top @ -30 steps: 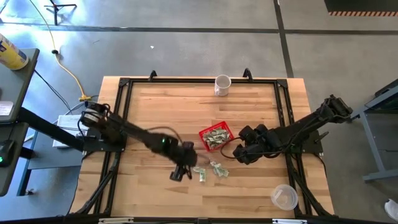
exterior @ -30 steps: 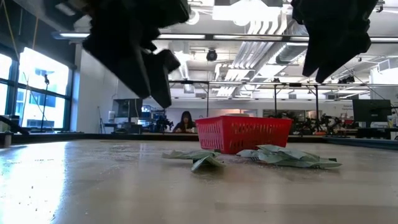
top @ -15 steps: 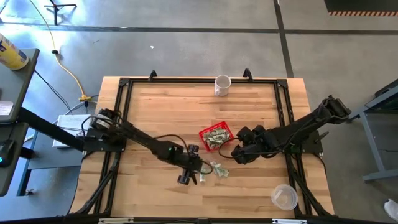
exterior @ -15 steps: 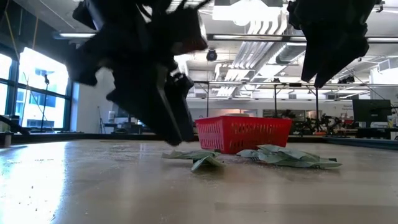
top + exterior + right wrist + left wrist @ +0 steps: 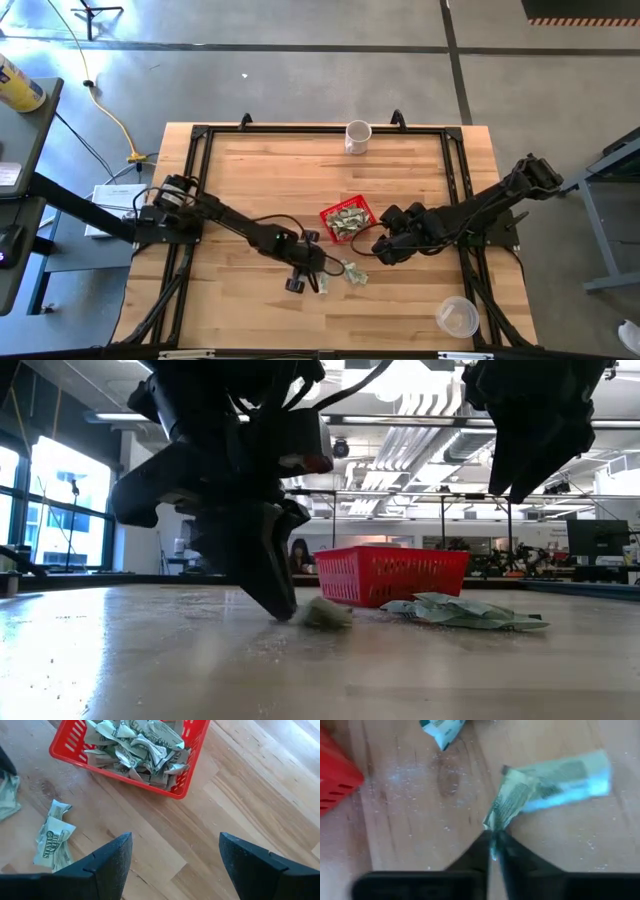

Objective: Pick and place items into bin
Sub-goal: Put the white stevia packet into the red bin

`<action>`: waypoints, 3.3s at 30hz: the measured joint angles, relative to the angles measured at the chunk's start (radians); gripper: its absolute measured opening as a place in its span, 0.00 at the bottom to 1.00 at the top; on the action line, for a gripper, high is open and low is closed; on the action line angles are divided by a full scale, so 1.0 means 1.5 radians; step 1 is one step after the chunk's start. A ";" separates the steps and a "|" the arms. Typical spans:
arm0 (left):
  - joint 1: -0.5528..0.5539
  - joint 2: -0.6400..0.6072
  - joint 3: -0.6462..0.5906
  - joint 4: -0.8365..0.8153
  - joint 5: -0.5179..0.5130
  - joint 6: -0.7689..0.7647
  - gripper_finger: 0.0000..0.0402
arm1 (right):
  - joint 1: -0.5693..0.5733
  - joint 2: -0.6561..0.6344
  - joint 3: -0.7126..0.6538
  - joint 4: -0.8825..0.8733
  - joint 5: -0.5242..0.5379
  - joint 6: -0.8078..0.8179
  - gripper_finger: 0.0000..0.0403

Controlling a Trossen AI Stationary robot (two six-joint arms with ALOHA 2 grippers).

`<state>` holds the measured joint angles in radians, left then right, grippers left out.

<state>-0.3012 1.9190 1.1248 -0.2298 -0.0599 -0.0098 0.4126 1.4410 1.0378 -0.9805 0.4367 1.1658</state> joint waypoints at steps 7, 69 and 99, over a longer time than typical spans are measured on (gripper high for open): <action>0.010 -0.028 0.053 -0.079 -0.032 0.006 0.09 | 0.000 0.000 0.000 -0.011 -0.001 -0.002 0.71; -0.162 -0.151 -0.015 -0.271 -0.114 -0.537 0.49 | 0.087 0.288 0.024 0.428 -0.060 -0.047 0.71; -0.179 -0.150 -0.014 -0.273 -0.163 -0.538 0.47 | 0.043 0.226 0.186 0.163 -0.063 -0.169 0.02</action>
<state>-0.5691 1.6938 1.1030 -0.6399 -0.3038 -0.8169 0.4775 1.7799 1.3170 -0.7367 0.3423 0.9117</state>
